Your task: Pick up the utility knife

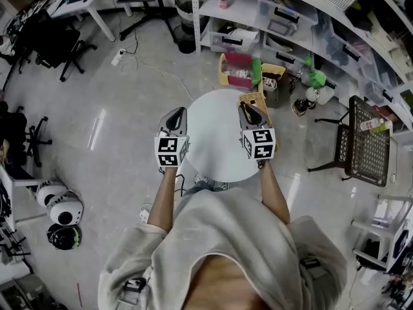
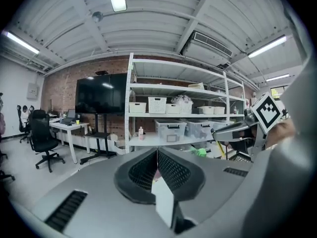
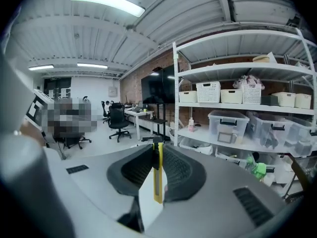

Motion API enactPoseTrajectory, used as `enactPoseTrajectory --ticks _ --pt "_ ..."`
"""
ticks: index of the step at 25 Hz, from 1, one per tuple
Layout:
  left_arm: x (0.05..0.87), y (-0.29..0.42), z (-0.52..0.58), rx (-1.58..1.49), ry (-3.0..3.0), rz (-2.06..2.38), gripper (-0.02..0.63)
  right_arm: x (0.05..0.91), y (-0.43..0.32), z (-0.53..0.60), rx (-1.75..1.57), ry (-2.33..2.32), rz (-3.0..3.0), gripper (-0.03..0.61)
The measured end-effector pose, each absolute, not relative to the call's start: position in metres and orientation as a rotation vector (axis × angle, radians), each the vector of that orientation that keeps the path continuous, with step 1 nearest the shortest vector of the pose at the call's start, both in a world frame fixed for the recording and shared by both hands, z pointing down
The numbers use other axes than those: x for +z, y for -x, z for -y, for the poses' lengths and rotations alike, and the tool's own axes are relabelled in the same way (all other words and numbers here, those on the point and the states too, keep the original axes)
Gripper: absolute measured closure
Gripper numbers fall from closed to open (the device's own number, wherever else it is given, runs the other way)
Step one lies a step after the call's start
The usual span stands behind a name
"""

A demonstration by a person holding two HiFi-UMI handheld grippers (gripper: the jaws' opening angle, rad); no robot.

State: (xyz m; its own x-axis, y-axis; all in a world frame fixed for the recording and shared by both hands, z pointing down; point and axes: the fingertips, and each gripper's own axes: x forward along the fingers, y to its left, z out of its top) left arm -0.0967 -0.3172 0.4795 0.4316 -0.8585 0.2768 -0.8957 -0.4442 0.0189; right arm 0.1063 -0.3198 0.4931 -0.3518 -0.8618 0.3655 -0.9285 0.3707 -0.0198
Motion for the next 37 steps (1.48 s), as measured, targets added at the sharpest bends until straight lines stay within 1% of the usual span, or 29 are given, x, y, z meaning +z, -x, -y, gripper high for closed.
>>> enactPoseTrajectory --ticks 10,37 --pt "0.450 0.097 0.340 0.299 -2.585 1.577 0.592 0.459 -0.113 0.334 0.235 -1.663 2.370 0.502" --pt "0.453 0.091 0.341 0.337 -2.575 1.571 0.592 0.467 -0.115 0.338 0.244 -1.639 2.353 0.503"
